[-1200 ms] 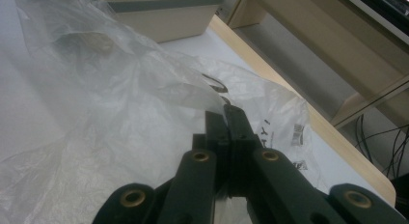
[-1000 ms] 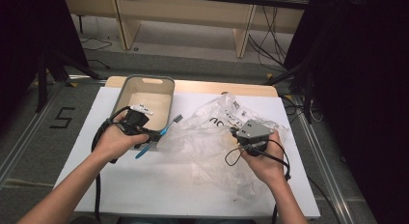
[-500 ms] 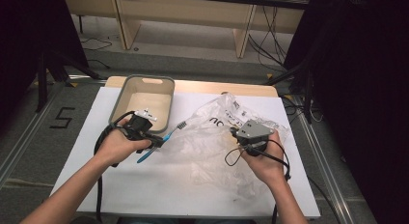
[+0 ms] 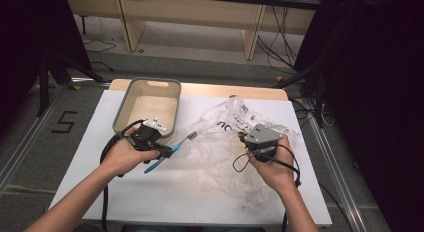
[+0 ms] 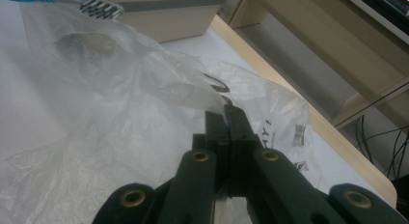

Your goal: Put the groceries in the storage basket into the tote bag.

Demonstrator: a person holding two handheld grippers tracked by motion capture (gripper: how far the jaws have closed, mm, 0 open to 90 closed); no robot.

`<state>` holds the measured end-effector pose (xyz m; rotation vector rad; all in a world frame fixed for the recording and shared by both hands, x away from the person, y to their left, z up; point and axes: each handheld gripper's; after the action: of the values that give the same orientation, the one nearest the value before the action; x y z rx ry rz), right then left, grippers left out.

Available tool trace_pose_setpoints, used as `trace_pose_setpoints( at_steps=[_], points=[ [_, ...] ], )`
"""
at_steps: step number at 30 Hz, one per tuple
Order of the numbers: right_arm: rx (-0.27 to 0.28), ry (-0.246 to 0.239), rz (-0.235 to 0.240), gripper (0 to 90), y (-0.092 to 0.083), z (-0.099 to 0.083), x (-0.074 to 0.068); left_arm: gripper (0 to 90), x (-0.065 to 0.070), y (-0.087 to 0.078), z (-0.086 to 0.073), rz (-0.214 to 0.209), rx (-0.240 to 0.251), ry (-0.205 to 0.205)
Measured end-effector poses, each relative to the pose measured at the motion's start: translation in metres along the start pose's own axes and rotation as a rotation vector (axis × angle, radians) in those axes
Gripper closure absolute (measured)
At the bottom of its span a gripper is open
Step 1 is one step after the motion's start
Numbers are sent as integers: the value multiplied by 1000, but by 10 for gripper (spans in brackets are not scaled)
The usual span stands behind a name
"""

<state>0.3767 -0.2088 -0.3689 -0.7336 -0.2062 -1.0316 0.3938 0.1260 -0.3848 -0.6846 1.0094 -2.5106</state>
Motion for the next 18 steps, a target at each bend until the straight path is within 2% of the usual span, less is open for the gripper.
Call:
trace_pose_setpoints(
  at_steps=[4, 15, 18],
  points=[
    [-2, 2, 3, 900, 0, 0, 0, 820, 2, 2, 0, -8, -11, 15],
    [-1, 2, 3, 900, 0, 0, 0, 820, 6, 8, 2, -16, -12, 14],
    [-1, 2, 3, 900, 0, 0, -1, 820, 6, 9, 3, -16, -24, 29]
  ],
)
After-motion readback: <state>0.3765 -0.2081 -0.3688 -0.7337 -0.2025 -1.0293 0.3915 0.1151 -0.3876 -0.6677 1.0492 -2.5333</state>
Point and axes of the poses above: each handheld gripper's, and its own axes: y roughly forward along the jaws, z roughly out of its top, x roughly to its right, and after that the axes turned 11 degrees about -z, right-handed
